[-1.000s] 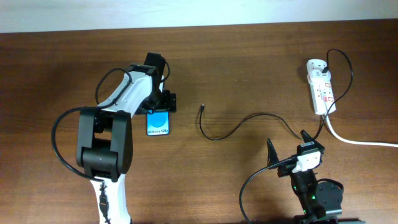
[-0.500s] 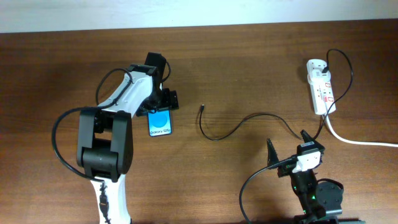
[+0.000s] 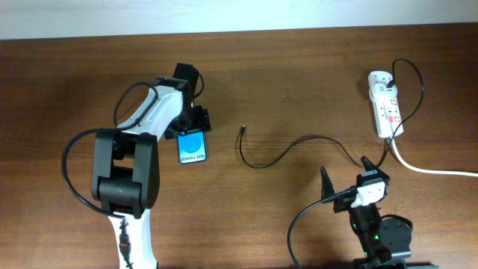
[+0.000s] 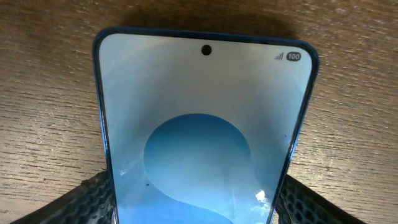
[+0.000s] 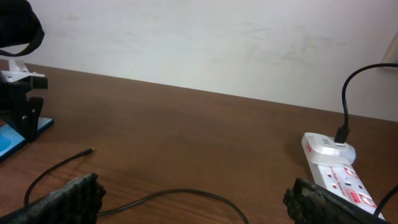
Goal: Plug charger to phone and switch on socket
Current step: 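Lift the phone with the left gripper and tilt it upright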
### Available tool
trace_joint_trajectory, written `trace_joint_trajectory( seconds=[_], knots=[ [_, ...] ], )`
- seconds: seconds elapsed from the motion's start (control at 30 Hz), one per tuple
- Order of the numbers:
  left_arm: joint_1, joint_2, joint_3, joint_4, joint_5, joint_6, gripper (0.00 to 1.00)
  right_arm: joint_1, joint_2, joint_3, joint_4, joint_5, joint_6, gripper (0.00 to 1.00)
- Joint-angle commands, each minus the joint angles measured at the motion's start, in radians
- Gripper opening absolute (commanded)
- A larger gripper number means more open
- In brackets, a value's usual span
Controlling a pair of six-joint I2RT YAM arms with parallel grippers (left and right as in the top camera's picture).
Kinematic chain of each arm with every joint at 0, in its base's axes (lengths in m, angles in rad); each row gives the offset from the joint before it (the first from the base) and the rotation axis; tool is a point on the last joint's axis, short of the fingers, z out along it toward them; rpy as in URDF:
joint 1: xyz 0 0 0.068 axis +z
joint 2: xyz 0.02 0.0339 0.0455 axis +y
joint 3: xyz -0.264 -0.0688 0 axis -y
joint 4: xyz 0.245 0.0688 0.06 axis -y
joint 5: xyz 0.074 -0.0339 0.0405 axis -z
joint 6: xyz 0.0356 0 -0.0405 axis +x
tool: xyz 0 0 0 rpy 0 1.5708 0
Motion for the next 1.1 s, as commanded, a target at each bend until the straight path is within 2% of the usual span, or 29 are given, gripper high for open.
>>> trace_joint_trajectory(
  seconds=[0.0,0.13,0.43,0.5,0.6,0.63,0.7,0.83,1.07],
  knots=[
    [0.002,0.014,-0.006,0.010,0.006,-0.006,0.78,0.006,-0.008,-0.005,-0.004,-0.013,0.011,0.98],
    [0.002,0.014,0.014,-0.010,0.006,-0.006,0.75,0.006,-0.008,-0.005,-0.004,-0.013,0.011,0.98],
    [0.002,0.014,0.216,-0.149,0.005,-0.006,0.71,0.006,-0.008,-0.005,-0.004,-0.013,0.011,0.98],
    [0.002,0.014,0.239,-0.162,0.009,-0.006,0.50,0.006,-0.008,-0.005,-0.004,-0.013,0.011,0.98],
    [0.003,0.014,0.254,-0.170,0.034,-0.006,0.08,0.006,-0.008,-0.005,-0.004,-0.013,0.011,0.98],
    [0.003,0.014,0.257,-0.171,0.048,-0.006,0.00,0.006,-0.008,-0.005,-0.004,-0.013,0.011,0.98],
    [0.003,0.014,0.268,-0.170,0.098,-0.007,0.00,0.006,-0.008,-0.005,-0.004,-0.013,0.011,0.99],
    [0.003,0.014,0.309,-0.175,0.137,-0.116,0.00,0.006,-0.008,-0.005,-0.004,-0.013,0.011,0.98],
    [0.068,0.014,0.326,-0.175,0.446,-0.285,0.00,0.006,-0.008,-0.005,-0.004,-0.013,0.011,0.98]
  ],
)
